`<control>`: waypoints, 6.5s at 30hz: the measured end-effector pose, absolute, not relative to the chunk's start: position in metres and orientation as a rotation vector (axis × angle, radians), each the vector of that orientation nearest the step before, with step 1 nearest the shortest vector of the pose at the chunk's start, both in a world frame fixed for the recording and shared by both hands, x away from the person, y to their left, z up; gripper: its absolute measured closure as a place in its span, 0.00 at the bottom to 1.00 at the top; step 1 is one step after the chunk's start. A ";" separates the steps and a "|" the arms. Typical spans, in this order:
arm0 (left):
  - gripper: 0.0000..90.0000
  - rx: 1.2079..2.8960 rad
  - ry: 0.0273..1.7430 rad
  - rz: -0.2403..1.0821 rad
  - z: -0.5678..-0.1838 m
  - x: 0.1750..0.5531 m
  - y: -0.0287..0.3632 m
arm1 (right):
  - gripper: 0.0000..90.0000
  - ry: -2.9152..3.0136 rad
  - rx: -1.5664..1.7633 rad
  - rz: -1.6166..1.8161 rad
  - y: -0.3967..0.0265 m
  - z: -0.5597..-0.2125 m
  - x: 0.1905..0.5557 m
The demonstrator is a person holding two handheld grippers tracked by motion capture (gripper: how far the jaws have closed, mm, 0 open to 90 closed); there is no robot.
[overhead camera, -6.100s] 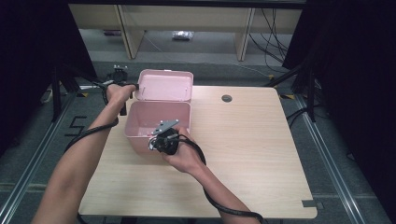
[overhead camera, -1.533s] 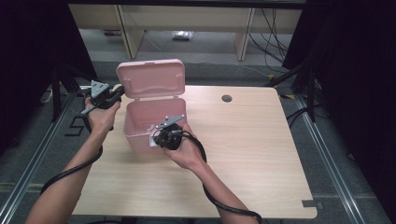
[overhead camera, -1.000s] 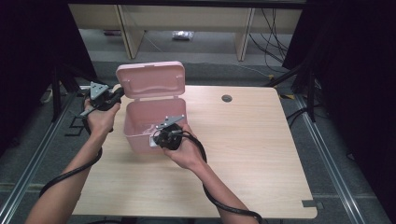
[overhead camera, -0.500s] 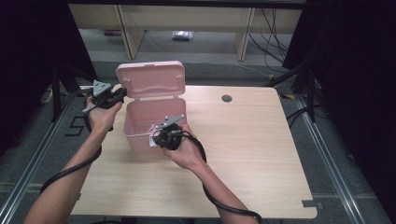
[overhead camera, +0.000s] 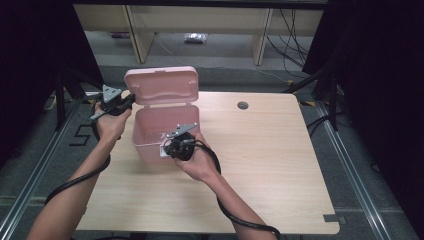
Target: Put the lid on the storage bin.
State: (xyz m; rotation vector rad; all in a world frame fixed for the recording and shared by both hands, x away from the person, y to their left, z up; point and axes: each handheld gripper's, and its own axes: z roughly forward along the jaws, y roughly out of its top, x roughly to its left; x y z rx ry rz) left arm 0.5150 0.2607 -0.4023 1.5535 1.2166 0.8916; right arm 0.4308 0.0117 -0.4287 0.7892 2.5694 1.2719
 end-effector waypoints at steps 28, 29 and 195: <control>0.97 1.572 1.188 1.013 -0.411 0.496 0.252 | 1.00 2.353 0.839 1.489 -0.018 -0.392 0.435; 0.97 1.576 1.184 1.021 -0.412 0.495 0.251 | 1.00 2.338 0.854 1.499 -0.021 -0.390 0.438; 0.50 1.534 1.127 0.902 -0.516 0.340 0.307 | 0.86 2.098 1.387 1.088 -0.256 -0.501 0.373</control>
